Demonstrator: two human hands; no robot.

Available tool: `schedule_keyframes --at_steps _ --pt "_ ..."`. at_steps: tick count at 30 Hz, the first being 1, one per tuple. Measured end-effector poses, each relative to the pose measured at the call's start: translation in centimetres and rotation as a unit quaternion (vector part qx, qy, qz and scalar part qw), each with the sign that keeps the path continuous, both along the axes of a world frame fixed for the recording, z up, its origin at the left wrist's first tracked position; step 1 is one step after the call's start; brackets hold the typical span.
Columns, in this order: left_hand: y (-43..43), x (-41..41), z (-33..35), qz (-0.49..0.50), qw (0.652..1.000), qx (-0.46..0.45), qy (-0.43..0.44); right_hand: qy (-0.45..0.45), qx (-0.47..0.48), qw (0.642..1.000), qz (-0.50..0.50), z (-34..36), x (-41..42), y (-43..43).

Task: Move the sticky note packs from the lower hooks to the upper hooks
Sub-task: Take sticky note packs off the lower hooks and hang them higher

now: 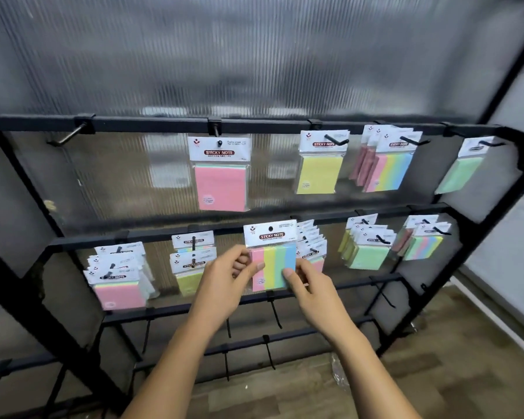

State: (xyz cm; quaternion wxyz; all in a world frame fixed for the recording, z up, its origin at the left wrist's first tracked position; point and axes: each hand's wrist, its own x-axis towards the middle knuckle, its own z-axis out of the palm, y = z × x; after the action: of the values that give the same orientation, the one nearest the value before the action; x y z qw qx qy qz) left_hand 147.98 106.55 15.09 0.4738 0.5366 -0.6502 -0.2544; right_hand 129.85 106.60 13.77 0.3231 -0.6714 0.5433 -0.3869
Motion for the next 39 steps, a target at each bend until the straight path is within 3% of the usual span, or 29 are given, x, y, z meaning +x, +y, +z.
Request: schedule_keyframes --at_steps 11,16,23,39 --pt "-4.5 -10.3 3.4 -0.067 0.994 -0.055 -0.072 -0.053 -0.069 0.995 -0.053 3.0 -10.4 -1.6" --pt "-6.0 -14.7 4.2 -0.061 0.979 -0.079 -0.179 -0.098 -0.103 0.986 -0.083 5.3 -16.1 -3.7" --pt "-7.5 -19.8 4.1 -0.015 0.945 -0.102 -0.312 -0.159 -0.115 0.98 -0.043 8.5 -20.7 -5.6" --pt "-9.1 -24.5 2.7 0.058 0.92 -0.051 -0.383 -0.195 -0.07 0.978 0.034 9.0 -24.3 -9.8"
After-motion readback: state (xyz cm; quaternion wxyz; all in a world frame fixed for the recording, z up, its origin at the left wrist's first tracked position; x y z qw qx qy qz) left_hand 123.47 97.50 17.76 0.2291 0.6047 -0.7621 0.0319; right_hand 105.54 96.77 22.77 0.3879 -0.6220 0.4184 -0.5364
